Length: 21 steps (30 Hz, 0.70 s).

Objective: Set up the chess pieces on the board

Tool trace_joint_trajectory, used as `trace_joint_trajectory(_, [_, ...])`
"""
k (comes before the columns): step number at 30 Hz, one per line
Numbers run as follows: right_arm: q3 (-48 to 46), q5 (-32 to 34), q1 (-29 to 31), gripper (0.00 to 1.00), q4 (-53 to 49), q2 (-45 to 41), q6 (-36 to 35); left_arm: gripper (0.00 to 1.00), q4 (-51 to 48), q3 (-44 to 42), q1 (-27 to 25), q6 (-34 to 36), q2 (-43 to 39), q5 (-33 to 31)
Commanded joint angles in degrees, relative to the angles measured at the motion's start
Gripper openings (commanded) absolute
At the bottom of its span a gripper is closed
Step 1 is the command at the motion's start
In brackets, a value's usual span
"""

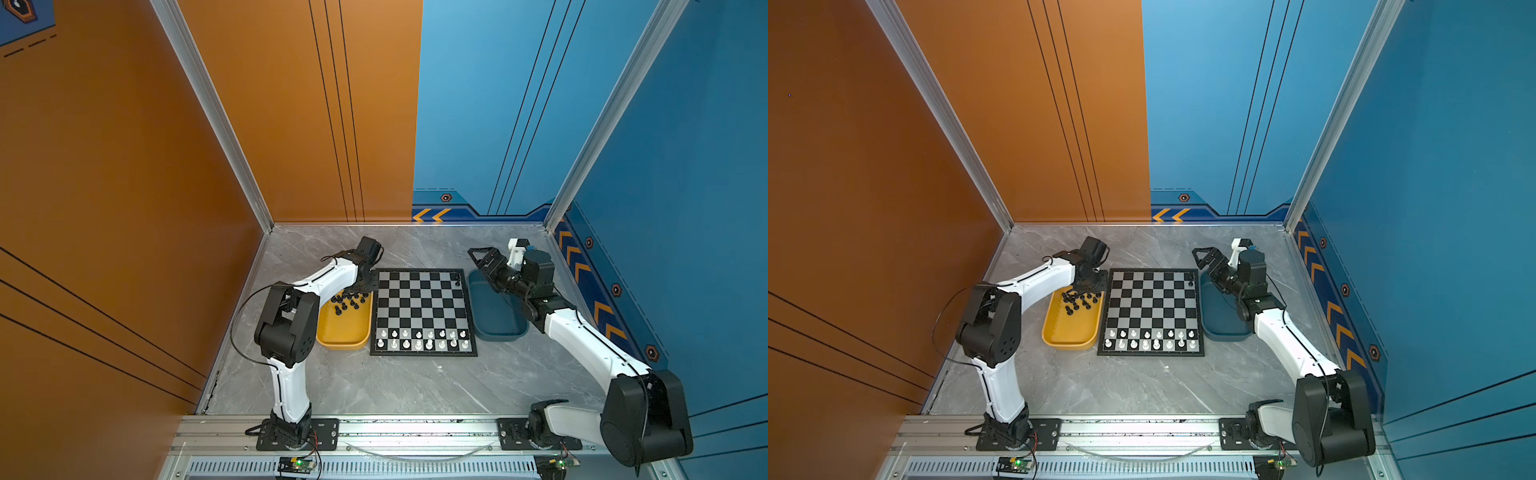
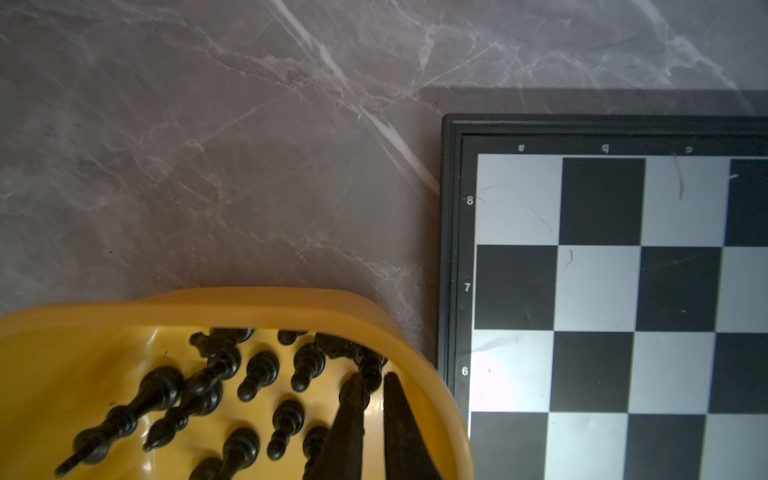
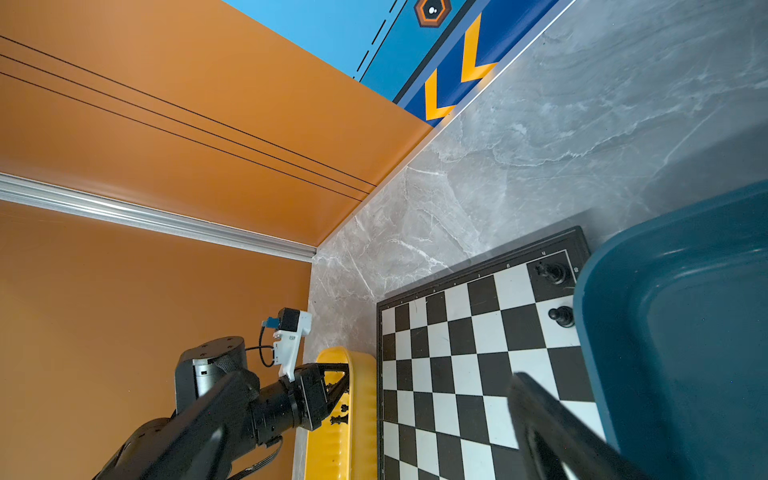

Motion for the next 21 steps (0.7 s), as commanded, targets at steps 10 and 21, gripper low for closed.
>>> trace_joint_trajectory(10, [1.43, 1.06, -0.04, 1.0, -1.07, -0.11, -1.3, 0.15, -0.09, 1.03, 0.44, 0.84, -0.32, -0.62])
trace_joint_trajectory(21, [1.42, 1.06, 0.01, 1.0, -1.06, -0.2, -1.3, 0.23, -0.08, -0.46, 2.74, 0.84, -2.78, -1.88])
